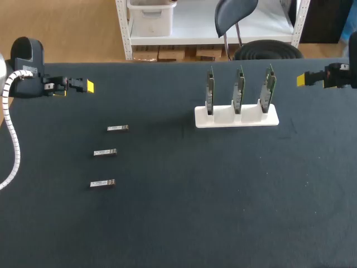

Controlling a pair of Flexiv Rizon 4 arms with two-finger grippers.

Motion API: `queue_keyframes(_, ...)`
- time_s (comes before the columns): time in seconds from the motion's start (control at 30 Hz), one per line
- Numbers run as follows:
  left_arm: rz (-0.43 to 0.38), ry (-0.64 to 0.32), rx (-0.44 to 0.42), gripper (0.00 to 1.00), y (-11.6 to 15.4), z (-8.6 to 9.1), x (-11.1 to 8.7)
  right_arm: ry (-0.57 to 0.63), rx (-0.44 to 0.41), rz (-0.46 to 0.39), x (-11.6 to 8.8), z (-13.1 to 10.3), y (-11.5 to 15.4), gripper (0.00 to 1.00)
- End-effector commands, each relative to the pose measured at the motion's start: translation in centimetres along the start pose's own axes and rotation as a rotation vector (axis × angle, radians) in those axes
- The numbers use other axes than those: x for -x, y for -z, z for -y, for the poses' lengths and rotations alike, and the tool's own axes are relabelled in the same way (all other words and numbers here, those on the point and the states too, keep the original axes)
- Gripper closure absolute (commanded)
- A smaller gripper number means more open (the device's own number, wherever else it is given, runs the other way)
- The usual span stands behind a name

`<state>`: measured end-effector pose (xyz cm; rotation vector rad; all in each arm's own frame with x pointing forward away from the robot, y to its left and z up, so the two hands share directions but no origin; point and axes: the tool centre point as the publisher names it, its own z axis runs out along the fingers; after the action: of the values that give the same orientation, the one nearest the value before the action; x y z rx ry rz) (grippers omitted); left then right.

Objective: Pick up the optical module with the left hand, and insert it into the network port with the right hand.

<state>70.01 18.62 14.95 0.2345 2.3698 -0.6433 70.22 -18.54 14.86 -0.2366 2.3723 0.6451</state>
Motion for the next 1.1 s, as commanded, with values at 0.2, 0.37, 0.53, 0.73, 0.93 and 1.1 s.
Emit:
queue_keyframes(0.2,-0.004,0.001,0.006,0.00,0.0,0.1,0.0,-0.001,-0.010,0.000,-0.1,-0.2,0.2,0.00)
queue_keyframes(0.37,-0.004,0.001,0.006,0.00,0.0,0.1,0.0,-0.001,-0.010,0.000,-0.1,-0.2,0.2,0.00)
queue_keyframes(0.53,-0.004,0.001,0.006,0.00,0.0,0.1,0.0,-0.001,-0.010,0.000,-0.1,-0.2,0.2,0.00)
queue_keyframes(0.73,-0.020,-0.068,0.009,0.00,0.0,0.1,0.0,-0.001,-0.010,0.000,-0.1,-0.2,0.2,0.00)
queue_keyframes(0.93,-0.158,-0.269,0.034,0.00,-1.2,-1.0,0.3,-0.001,-0.010,0.000,-0.1,-0.2,0.2,0.00)
queue_keyframes(1.1,-0.303,-0.515,0.009,0.00,-2.7,-1.9,-0.1,-0.001,-0.010,0.000,-0.1,-0.2,0.2,0.00)
